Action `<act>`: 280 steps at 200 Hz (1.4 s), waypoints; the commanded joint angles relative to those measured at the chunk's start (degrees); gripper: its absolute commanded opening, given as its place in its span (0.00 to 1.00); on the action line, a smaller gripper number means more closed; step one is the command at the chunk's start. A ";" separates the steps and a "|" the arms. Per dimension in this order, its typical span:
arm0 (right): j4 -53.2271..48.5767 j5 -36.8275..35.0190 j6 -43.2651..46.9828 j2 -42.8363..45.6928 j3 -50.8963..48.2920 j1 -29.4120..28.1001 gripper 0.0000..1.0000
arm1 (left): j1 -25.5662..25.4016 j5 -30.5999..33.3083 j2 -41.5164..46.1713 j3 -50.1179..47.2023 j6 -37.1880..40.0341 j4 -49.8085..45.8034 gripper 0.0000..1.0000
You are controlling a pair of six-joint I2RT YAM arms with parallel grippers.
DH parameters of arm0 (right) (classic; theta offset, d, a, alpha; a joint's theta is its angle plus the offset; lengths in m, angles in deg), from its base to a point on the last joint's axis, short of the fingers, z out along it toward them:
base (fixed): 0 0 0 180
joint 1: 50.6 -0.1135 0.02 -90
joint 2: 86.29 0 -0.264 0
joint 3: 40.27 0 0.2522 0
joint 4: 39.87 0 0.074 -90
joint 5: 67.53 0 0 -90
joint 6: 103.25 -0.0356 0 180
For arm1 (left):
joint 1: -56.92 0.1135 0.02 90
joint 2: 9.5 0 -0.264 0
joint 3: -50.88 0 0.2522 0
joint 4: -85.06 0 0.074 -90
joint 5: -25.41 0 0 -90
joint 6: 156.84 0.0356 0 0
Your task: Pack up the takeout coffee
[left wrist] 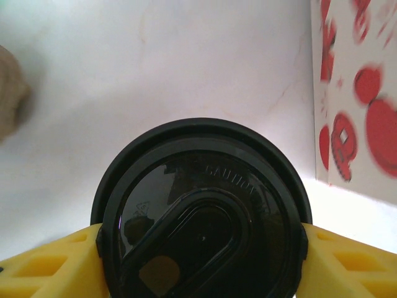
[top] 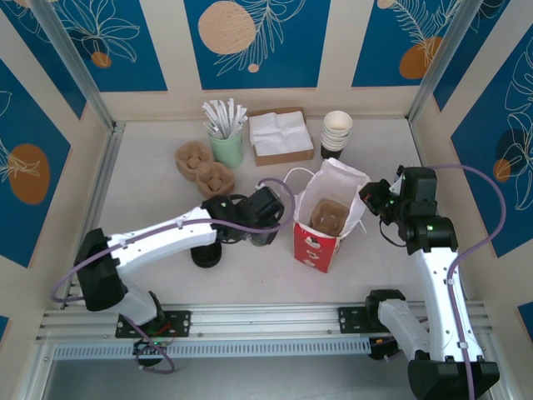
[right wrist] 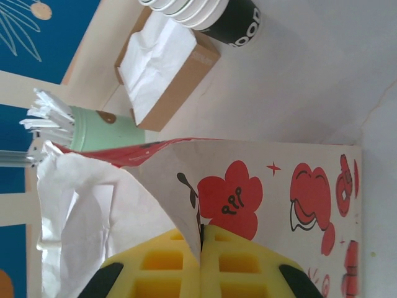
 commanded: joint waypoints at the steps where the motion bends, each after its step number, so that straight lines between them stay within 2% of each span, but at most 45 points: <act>1: 3.17 4.21 -2.66 0.15 -0.21 0.28 0.00 | -0.59 5.45 5.18 6.57 0.96 -6.13 0.65; 37: 4.63 4.51 -4.75 0.23 -0.99 -1.17 0.00 | -0.66 10.77 6.56 17.22 2.05 -14.81 0.65; 67: 6.26 3.21 -7.27 0.06 -1.62 -4.21 0.00 | -1.06 12.36 7.51 25.12 4.21 -17.41 0.64; 94: 9.63 0.23 -9.74 -0.47 -3.04 -9.12 0.00 | -2.28 12.71 6.24 33.14 6.47 -20.01 0.61; 128: 13.41 -7.38 -11.17 -3.06 -2.96 -18.38 0.00 | -3.22 10.39 4.49 39.56 8.59 -20.03 0.60; 156: 15.89 -10.09 -13.34 -6.73 -1.87 -22.90 0.00 | -4.95 9.16 2.67 43.95 9.12 -20.07 0.59; 194: 17.92 -11.68 -15.48 -11.51 0.56 -26.04 0.00 | -5.73 5.06 1.26 43.29 7.96 -18.08 0.59; 216: 19.03 -12.36 -17.17 -12.95 1.33 -27.00 0.00 | -5.50 5.36 -1.30 43.32 6.79 -19.92 0.61; 280: 19.83 -10.54 -21.39 -14.68 0.51 -27.32 0.00 | -0.70 -2.90 -6.66 39.47 4.88 -17.01 0.61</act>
